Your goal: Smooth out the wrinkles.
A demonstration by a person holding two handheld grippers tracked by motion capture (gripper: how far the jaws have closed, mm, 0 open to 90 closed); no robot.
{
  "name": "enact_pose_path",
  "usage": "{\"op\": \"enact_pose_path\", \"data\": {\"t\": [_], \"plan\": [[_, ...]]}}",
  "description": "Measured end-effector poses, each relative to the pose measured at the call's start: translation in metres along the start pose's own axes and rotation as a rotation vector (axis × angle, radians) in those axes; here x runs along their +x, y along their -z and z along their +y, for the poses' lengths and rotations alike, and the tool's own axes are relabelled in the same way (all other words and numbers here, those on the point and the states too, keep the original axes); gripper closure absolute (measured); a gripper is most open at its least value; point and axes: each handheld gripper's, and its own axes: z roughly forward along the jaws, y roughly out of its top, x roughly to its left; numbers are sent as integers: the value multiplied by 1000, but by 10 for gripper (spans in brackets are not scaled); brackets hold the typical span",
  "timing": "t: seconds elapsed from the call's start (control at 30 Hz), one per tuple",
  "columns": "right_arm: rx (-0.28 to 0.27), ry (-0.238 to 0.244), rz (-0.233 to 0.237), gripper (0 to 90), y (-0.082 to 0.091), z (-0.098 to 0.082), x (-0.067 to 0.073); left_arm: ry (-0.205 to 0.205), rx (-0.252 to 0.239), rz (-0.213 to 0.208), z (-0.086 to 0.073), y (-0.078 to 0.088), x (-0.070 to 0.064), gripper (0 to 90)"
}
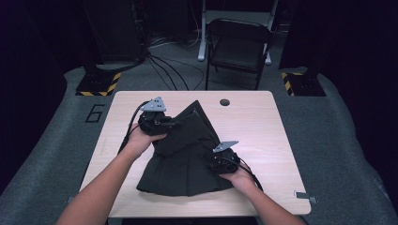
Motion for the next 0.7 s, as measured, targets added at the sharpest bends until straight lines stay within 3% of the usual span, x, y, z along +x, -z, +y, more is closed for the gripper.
{"op": "enact_pose_path", "data": {"t": [0.27, 0.3, 0.33, 0.43, 0.6, 0.7], "plan": [[0, 34, -23, 491, 4, -1, 0, -4, -10, -20, -4, 2, -5, 825], [-4, 18, -27, 491, 6, -1, 2, -3, -15, -18, -5, 2, -6, 825], [-11, 37, -27, 491, 7, -2, 1, -3, -17, -19, -6, 2, -7, 825], [-8, 37, -42, 491, 9, -5, 0, -5, -17, -28, -8, 4, -9, 825], [4, -5, -47, 497, 10, -12, -4, -14, -18, -49, -12, 7, -13, 825], [7, 10, -41, 498, 8, -13, -5, -14, -21, -63, -16, 9, -15, 825]]}}
